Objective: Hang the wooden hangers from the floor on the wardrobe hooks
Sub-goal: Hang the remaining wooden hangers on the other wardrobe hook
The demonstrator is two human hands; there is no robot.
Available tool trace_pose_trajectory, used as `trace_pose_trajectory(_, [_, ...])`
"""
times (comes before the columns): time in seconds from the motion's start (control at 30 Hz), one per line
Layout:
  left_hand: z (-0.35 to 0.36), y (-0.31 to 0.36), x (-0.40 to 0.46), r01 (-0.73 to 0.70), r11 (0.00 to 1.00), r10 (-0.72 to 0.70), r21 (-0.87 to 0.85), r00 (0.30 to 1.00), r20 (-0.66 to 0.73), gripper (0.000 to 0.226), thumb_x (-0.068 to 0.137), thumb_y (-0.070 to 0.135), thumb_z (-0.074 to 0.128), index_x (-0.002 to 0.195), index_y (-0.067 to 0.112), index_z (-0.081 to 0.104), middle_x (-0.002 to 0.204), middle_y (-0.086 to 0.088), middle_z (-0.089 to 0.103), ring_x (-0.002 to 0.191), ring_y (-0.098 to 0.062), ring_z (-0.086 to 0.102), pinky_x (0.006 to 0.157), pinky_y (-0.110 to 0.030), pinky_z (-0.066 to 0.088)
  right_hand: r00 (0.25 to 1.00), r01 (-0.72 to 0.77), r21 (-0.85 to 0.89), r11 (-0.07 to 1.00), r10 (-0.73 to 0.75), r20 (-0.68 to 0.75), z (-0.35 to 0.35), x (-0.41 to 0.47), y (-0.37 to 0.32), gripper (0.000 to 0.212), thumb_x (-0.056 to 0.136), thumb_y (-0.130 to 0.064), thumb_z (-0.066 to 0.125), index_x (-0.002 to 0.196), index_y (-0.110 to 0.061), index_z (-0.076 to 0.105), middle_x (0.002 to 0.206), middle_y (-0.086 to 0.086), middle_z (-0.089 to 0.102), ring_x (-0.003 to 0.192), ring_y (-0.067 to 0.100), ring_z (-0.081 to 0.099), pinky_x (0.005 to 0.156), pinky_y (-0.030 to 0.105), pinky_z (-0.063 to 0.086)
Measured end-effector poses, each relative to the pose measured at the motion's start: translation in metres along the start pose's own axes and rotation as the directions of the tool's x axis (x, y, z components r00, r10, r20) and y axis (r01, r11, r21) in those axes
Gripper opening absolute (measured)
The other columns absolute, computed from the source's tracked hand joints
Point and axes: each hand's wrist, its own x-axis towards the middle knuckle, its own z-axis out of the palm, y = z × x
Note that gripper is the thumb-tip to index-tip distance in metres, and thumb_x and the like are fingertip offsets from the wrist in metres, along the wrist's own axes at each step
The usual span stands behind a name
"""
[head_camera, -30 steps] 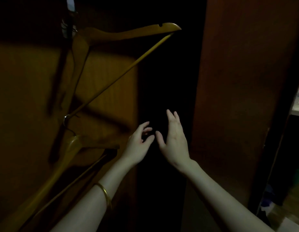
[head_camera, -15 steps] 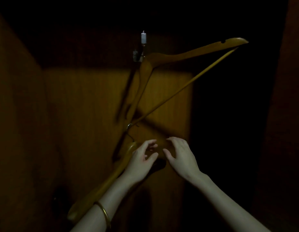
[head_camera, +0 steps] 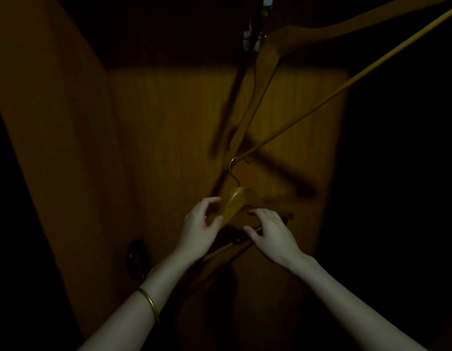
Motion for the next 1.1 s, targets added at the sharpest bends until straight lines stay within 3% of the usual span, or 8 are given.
trace_pose_trajectory(0.2, [-0.012,0.005,0.03,0.009,0.995,-0.006,-0.095,0.999,0.032,0.036,0.088,0.016,0.056,0.122,0.024,0.049,0.121,0.008,0.049,0.118,-0.02,0.05,0.1,-0.045,0.044,0.994,-0.031,0.015,0.999,0.032,-0.104,-0.025,0.025,-0.006,0.045,0.092,-0.035,0.05,0.133,-0.017,0.043,0.137,0.0,0.047,0.13,0.013,0.037,0.105,0.027,0.034])
trace_pose_trajectory(0.33, [-0.008,-0.003,0.04,0.153,0.987,-0.16,0.048,0.971,0.181,0.057,0.087,0.028,0.058,0.136,0.02,0.033,0.14,-0.004,0.04,0.127,-0.022,0.041,0.106,-0.043,0.038,0.987,-0.111,0.053,0.992,0.117,-0.109,-0.031,0.034,-0.017,0.045,0.092,-0.035,0.05,0.131,-0.014,0.044,0.13,0.004,0.054,0.121,0.02,0.05,0.1,0.032,0.044])
trace_pose_trajectory(0.43, [0.003,-0.016,0.039,0.281,0.953,-0.302,0.112,0.896,0.325,0.068,0.084,0.032,0.061,0.14,0.018,0.024,0.14,-0.009,0.041,0.124,-0.026,0.045,0.103,-0.041,0.04,0.967,-0.241,0.123,0.963,0.249,-0.047,-0.017,0.034,-0.028,0.044,0.092,-0.034,0.051,0.13,-0.012,0.044,0.114,0.006,0.062,0.092,0.018,0.063,0.076,0.027,0.054])
trace_pose_trajectory(0.53, [0.011,-0.023,0.039,0.274,0.945,-0.321,0.178,0.876,0.359,0.052,0.085,0.023,0.06,0.131,0.018,0.037,0.12,-0.007,0.056,0.105,-0.023,0.057,0.089,-0.034,0.047,0.93,-0.36,0.251,0.899,0.367,0.018,0.0,0.033,-0.04,0.045,0.094,-0.033,0.049,0.132,-0.01,0.043,0.101,0.002,0.06,0.072,0.008,0.058,0.06,0.014,0.044])
trace_pose_trajectory(0.73, [0.012,-0.023,0.031,0.163,0.968,-0.234,0.192,0.863,0.448,0.034,0.092,0.014,0.045,0.126,0.017,0.046,0.121,-0.007,0.058,0.106,-0.022,0.058,0.093,-0.036,0.049,0.86,-0.487,0.415,0.768,0.505,0.073,0.012,0.033,-0.055,0.066,0.091,-0.036,0.052,0.143,-0.009,0.021,0.137,0.015,0.047,0.12,0.03,0.051,0.099,0.036,0.045])
trace_pose_trajectory(0.8, [0.01,-0.016,0.026,0.103,0.979,-0.178,0.176,0.849,0.498,0.043,0.091,0.01,0.046,0.134,0.014,0.038,0.121,-0.008,0.056,0.105,-0.021,0.057,0.087,-0.03,0.049,0.829,-0.526,0.456,0.718,0.553,0.085,0.013,0.033,-0.059,0.075,0.089,-0.035,0.056,0.145,-0.011,0.012,0.14,0.017,0.042,0.123,0.033,0.049,0.1,0.039,0.044])
trace_pose_trajectory(0.97, [-0.002,0.0,0.022,0.005,1.0,-0.017,0.021,0.812,0.584,0.034,0.088,0.015,0.054,0.121,0.011,0.051,0.083,0.004,0.059,0.069,-0.01,0.057,0.061,-0.021,0.048,0.812,-0.533,0.475,0.7,0.581,0.054,0.009,0.03,-0.066,0.068,0.092,-0.025,0.052,0.146,-0.009,0.014,0.142,0.017,0.04,0.124,0.03,0.048,0.095,0.034,0.043])
trace_pose_trajectory(1.1, [-0.021,0.007,0.036,-0.017,0.999,0.03,-0.029,0.842,0.538,0.035,0.084,0.019,0.062,0.118,0.016,0.055,0.085,0.008,0.057,0.073,-0.003,0.053,0.068,-0.016,0.042,0.856,-0.468,0.427,0.774,0.517,0.002,-0.001,0.027,-0.067,0.057,0.095,-0.025,0.046,0.144,-0.008,0.023,0.139,0.016,0.046,0.12,0.029,0.052,0.096,0.035,0.045])
